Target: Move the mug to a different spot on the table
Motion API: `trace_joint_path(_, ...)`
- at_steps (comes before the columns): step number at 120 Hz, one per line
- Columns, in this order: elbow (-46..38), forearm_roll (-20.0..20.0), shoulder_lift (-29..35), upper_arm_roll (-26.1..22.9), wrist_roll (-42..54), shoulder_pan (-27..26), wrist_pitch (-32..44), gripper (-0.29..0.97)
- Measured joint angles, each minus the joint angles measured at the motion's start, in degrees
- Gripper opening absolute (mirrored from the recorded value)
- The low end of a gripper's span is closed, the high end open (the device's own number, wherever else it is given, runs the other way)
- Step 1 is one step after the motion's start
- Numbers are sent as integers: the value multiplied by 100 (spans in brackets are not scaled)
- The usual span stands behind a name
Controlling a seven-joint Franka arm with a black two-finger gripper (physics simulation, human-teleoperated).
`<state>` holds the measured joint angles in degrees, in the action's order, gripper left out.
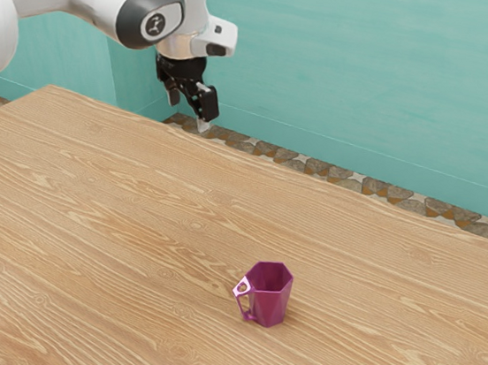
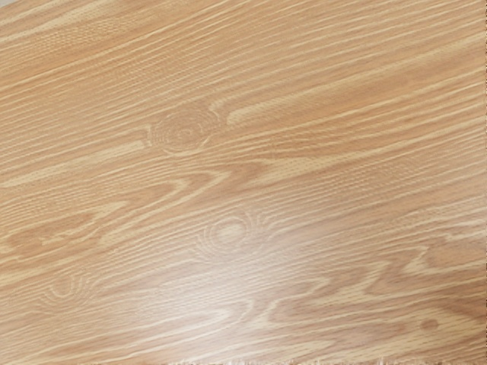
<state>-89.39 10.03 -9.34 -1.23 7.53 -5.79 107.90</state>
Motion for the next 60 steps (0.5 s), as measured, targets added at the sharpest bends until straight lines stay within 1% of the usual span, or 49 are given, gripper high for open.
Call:
trace_joint_path(14,-314,-33,30,-16,18,-68,163,68)
trace_joint_path(44,-1193,-68,128,-32,-8,-554,503,68)
trace_joint_path(60,-1616,-655,143,-16,-31,-639,550,68)
